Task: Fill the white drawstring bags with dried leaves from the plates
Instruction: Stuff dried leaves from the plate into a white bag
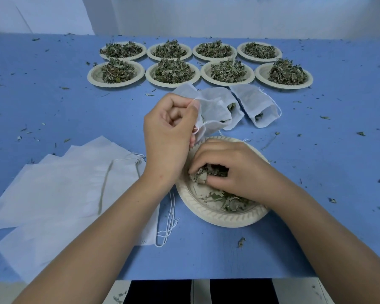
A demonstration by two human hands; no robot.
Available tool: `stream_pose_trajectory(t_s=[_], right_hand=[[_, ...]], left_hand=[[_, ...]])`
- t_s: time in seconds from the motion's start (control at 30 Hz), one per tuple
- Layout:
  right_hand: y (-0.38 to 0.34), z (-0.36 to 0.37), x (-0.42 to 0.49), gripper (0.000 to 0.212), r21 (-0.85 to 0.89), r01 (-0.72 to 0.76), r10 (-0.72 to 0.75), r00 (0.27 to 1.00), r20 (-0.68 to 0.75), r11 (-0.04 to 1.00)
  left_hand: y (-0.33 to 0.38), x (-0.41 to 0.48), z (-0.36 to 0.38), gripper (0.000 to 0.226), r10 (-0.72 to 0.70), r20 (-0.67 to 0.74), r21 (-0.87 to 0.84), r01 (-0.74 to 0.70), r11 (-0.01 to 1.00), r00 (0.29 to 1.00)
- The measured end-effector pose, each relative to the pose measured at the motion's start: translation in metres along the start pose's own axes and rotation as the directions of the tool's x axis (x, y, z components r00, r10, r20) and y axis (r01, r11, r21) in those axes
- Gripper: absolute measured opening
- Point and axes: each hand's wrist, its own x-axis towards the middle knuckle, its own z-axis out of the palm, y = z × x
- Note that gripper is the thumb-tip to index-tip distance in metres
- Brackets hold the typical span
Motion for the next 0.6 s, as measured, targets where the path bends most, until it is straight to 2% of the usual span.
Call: stream_pose_trajectory(t_s=[0.13,0.2,0.27,0.37,0.5,0.53,0.6], right_hand=[[0.003,-0.011,-0.004,0.022,0.288,-0.003,0.074,0.969,-0.236,0.958],[0.004,-0.014,-0.006,0.019,0.466,0.056,0.122,0.931,-0.344,0.883],[0.005,-0.015,-0.006,0.021,0.573,0.122,0.180,0.879,-0.442,0.810],[0.006,-0.018,-0.004,0.028,0.667,0.173,0.312,0.780,-0.542,0.725],[0.009,-0.024,-0.001,0.023,0.777,0.239,0.472,0.680,-0.562,0.582],[0.008,-0.024,-0.001,0.024,0.772,0.231,0.481,0.667,-0.568,0.592],[0.007,-0.022,-0.002,0.026,0.708,0.174,0.452,0.661,-0.599,0.684]], left_hand=[[0.001,0.000,0.000,0.019,-0.002,-0.013,0.008,0.002,1.000,1.000],[0.001,0.000,-0.001,0.019,-0.007,0.006,0.048,0.007,0.999,1.000],[0.000,-0.001,-0.001,0.018,-0.015,0.059,0.101,0.009,0.995,0.998],[-0.002,-0.002,0.001,0.016,-0.022,0.139,0.173,-0.002,0.985,0.990],[-0.004,-0.004,0.002,0.016,-0.030,0.194,0.198,-0.009,0.980,0.981],[-0.005,-0.004,0.002,0.016,-0.033,0.202,0.199,-0.009,0.980,0.979],[-0.005,-0.004,0.002,0.016,-0.038,0.211,0.198,-0.005,0.980,0.977]])
